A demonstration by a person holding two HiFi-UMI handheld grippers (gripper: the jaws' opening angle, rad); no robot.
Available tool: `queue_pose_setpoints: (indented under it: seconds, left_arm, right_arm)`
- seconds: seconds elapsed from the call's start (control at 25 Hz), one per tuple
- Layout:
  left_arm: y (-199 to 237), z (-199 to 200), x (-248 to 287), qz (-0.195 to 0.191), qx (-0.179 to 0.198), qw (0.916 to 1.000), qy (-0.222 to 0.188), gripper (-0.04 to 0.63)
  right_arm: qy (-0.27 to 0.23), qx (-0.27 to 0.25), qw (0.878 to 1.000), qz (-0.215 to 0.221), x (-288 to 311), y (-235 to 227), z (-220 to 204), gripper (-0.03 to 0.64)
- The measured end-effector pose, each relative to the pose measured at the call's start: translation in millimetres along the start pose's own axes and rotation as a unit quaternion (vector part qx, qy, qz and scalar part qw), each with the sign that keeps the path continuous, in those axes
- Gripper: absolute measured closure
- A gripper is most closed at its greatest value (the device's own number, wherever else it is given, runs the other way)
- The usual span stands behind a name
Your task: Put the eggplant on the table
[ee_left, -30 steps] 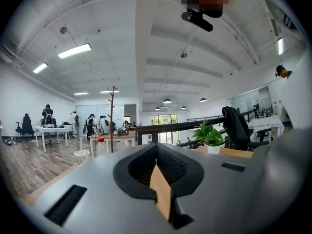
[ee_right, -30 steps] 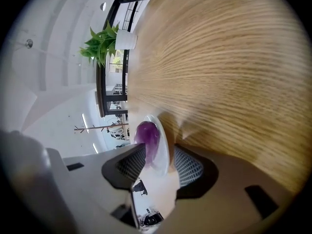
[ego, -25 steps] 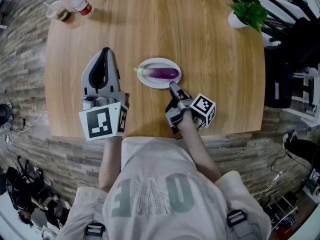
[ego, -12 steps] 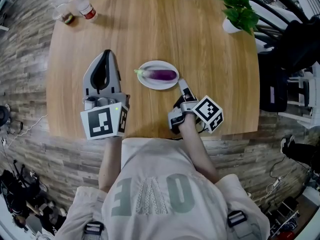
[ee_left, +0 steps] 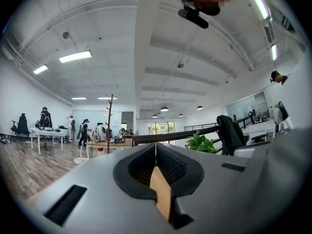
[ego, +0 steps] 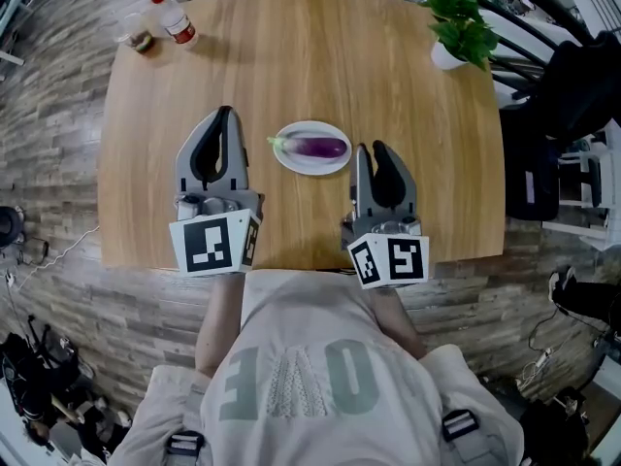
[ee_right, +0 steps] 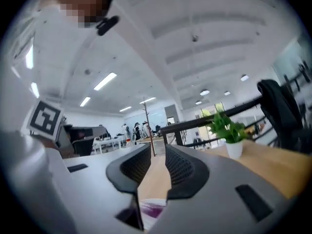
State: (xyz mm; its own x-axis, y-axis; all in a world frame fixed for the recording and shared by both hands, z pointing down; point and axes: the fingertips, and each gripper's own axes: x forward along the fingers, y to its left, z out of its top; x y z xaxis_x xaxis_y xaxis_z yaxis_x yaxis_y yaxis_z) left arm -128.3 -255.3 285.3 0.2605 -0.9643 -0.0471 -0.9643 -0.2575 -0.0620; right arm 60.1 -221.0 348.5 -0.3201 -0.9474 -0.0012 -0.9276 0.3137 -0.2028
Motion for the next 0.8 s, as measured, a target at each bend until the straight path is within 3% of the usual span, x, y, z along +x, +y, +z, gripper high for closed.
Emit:
queue_pose_setpoints:
  seconds: [0.12, 0.36, 0.8]
  left_arm:
    - [-8.6, -0.8, -0.6, -0.015, 0.001, 0.9999, -0.002, 0.586]
    - [-35.2, -5.4, 1.1, -0.053, -0.003, 0.9986, 0.001, 0.586]
    - [-61.2, -6.6, 4.2, -0.091, -0.016, 0.9957, 0.001, 0.586]
  right_arm:
    - [0.012, -0.099, 0.995, 0.025, -0.3, 23.1, 1.4, 0.548]
    - [0.037, -0.167, 0.985, 0.006, 4.8, 29.1, 3.8, 0.598]
    - [0.049, -0.171, 0.984, -0.003, 6.2, 24.8, -1.0, 0.598]
